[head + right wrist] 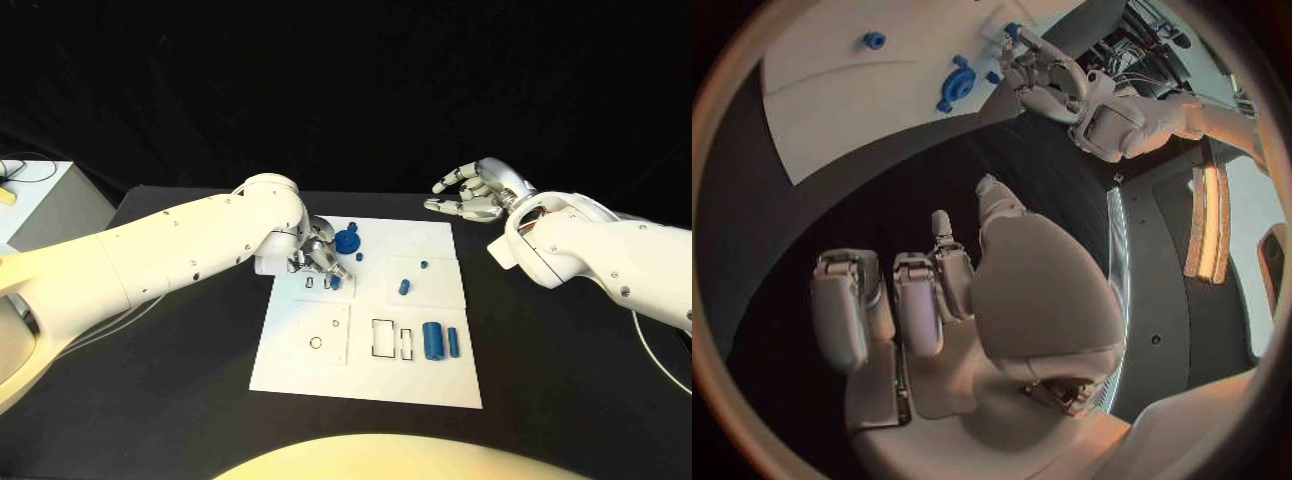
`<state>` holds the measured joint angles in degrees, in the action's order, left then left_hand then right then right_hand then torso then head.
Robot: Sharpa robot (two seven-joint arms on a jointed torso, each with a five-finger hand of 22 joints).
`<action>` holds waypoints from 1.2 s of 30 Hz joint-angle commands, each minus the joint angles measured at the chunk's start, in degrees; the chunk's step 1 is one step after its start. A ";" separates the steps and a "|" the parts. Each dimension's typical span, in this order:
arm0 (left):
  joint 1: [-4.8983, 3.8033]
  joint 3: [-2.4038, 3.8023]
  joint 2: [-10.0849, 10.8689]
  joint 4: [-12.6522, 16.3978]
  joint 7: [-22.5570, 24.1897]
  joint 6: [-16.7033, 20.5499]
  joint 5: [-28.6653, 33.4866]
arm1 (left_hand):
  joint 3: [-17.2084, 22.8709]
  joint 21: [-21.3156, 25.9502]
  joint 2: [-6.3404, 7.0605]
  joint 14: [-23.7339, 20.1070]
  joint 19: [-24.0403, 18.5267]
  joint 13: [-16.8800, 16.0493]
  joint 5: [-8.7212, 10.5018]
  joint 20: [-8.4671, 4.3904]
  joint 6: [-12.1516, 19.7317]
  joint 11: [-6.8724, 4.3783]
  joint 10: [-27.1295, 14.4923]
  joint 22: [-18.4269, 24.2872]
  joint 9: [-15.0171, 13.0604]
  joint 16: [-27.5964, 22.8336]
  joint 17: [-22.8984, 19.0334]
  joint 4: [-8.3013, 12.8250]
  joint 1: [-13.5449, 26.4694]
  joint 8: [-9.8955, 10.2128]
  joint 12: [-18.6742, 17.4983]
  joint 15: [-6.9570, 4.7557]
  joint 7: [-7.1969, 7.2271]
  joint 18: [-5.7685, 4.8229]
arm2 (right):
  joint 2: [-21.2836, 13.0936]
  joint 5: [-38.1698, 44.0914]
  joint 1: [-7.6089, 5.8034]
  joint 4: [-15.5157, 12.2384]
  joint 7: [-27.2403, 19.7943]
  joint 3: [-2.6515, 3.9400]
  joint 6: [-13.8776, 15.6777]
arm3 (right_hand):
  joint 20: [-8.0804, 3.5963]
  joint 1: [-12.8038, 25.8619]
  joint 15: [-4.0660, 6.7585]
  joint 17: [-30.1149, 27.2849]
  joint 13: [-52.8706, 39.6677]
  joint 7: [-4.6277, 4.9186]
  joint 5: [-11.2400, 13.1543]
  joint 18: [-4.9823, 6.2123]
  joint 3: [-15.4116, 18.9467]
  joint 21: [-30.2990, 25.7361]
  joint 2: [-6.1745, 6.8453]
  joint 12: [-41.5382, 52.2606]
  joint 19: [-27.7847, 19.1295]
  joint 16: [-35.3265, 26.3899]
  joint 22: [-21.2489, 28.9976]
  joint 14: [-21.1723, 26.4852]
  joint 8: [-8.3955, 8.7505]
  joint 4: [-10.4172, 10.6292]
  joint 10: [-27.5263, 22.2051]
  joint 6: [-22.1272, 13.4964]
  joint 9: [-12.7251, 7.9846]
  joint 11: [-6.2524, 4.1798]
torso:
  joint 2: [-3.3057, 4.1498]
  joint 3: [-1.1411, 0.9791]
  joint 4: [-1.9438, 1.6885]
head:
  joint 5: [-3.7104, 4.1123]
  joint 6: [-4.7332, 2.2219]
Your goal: Assemble the parts on the task board
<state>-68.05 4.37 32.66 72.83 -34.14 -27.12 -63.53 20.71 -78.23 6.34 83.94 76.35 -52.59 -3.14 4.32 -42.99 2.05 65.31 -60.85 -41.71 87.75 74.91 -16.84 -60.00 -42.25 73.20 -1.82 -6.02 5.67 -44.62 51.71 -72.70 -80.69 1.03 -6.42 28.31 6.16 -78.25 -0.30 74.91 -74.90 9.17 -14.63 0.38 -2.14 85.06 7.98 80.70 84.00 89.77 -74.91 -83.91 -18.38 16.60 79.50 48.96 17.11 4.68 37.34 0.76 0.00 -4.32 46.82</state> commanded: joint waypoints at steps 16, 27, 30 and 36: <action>0.04 -0.12 -0.57 -1.03 0.51 -2.85 -0.23 | 0.74 0.43 -0.80 3.89 -0.60 0.31 -0.11 -0.03 0.51 0.05 -0.85 0.34 -0.52 -0.41 10.09 0.22 -2.53 0.53 -0.38 0.33 -0.22 -0.07 | 0.20 1.01 0.01 -0.01 0.11 0.04 -1.14 | -0.38 0.37 0.23 14.26 -6.03 -0.02 0.45 0.79 0.30 -0.13 -0.05 0.12 4.28 -0.32 -12.22 -5.84 -0.40 0.06 0.12 -0.54 0.10 -0.21 | 0.09 0.05 0.00 | 0.02 0.38; 0.09 -0.24 -0.47 -1.35 0.78 -2.30 -0.22 | 1.24 0.45 -1.25 3.87 -0.62 0.41 -0.11 -0.02 0.45 0.04 -0.95 0.36 -0.72 -0.44 10.05 0.29 -3.38 0.59 -0.43 0.34 -0.21 -0.06 | 0.24 1.02 0.02 0.02 0.14 0.04 -1.20 | -0.38 0.37 0.23 14.26 -6.03 -0.02 0.45 0.79 0.30 -0.13 -0.05 0.12 4.28 -0.32 -12.22 -5.84 -0.40 0.06 0.12 -0.54 0.10 -0.21 | 0.05 0.03 -0.09 | 0.05 0.64; 0.09 -0.25 -0.42 -1.40 1.29 -1.95 -0.18 | 2.12 0.62 -1.82 3.80 -0.81 0.79 -0.09 0.00 0.46 0.01 -1.28 0.70 -0.94 -0.52 9.93 0.36 -4.59 0.70 -0.65 0.31 -0.16 0.00 | 0.31 1.02 0.03 0.06 0.17 0.03 -1.26 | -0.38 0.37 0.23 14.26 -6.03 -0.02 0.45 0.79 0.30 -0.13 -0.05 0.12 4.28 -0.32 -12.22 -5.84 -0.40 0.06 0.12 -0.54 0.10 -0.21 | 0.04 0.01 -0.10 | 0.04 0.62; 0.09 -0.26 -0.18 -1.39 2.21 -1.45 0.87 | 7.25 0.83 -2.61 3.68 -1.01 2.69 -0.07 -0.06 0.54 -0.27 -2.50 1.01 -1.76 -0.71 9.70 1.13 -9.35 1.09 -1.92 0.07 0.12 0.07 | 0.36 1.02 0.05 0.15 0.22 0.03 -1.33 | -0.38 0.37 0.23 14.23 -5.99 -0.02 0.62 0.81 0.27 -0.22 -0.15 0.09 4.26 -0.34 -12.17 -5.83 -0.46 0.05 0.07 -0.53 0.12 -0.22 | 0.05 -0.03 -0.04 | 0.02 0.92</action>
<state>-68.00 4.14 32.44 71.43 -33.30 -28.62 -63.45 27.71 -77.60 3.89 83.94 75.74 -49.96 -3.11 4.09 -42.58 1.86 63.25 -59.87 -43.36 87.31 74.91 -15.76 -68.90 -41.33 71.44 -1.82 -6.02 5.67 -44.30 52.15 -72.67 -80.58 1.38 -6.42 27.79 6.16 -78.26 -0.30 74.90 -74.93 9.16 -14.39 0.38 -2.14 85.06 7.99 80.70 84.00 89.77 -74.94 -83.91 -18.62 16.59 79.50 48.96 17.16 4.68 37.39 0.76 -0.08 -4.30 47.54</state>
